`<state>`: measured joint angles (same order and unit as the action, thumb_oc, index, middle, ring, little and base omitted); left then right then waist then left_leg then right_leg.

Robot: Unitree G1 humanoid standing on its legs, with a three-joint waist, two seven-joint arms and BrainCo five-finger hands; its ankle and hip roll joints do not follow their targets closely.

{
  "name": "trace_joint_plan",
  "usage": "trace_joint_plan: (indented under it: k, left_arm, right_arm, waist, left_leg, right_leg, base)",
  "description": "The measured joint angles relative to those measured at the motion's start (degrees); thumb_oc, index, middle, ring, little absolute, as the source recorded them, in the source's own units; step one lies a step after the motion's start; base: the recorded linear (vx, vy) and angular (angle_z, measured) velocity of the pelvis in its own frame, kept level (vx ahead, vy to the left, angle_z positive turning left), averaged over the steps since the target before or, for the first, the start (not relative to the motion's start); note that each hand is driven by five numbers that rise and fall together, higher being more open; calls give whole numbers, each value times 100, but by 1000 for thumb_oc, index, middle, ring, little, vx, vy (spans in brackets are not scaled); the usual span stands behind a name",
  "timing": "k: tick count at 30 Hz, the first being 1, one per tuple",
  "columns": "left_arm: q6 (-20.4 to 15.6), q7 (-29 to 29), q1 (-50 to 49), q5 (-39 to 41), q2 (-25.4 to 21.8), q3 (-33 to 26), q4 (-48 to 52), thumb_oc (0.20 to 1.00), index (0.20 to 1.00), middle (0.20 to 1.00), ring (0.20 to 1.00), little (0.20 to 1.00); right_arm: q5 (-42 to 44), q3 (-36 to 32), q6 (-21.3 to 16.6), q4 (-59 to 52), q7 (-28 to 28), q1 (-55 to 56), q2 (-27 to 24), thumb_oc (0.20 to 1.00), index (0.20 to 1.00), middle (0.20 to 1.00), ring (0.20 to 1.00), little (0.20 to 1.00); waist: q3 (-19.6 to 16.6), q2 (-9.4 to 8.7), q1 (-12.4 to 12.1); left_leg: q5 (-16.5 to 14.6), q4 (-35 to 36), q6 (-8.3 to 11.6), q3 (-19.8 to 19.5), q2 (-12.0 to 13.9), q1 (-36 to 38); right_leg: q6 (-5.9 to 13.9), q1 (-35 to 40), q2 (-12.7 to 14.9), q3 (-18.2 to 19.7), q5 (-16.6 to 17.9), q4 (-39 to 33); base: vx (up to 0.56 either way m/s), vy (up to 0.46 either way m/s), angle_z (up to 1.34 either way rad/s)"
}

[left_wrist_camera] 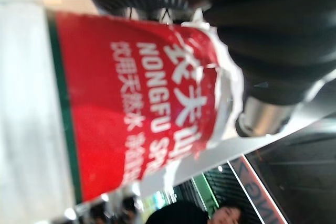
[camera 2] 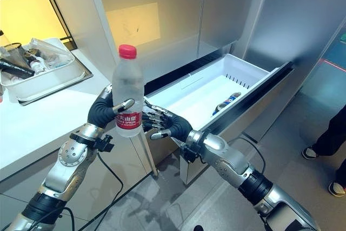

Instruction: Take the drinks into the refrigerator

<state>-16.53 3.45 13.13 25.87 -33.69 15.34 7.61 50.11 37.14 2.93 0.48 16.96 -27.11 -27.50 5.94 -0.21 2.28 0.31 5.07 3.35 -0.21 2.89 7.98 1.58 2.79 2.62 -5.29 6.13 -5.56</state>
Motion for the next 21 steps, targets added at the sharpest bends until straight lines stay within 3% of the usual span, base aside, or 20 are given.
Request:
trace_joint_plan:
  k: [21]
  left_arm:
    - [57,188,339,491,153,596,4,200,200,200,200,200]
  right_arm:
    - [-518,203,-175,1136,-128,-378,588,1000,1000,1000,1000,1000]
  waist:
    - [-11,16,1]
  left_leg:
    - [27,0,-10,-144,-21,35]
  right_leg:
    - [9,102,51,-134,-24,9]
  base:
    - [-1,1,3]
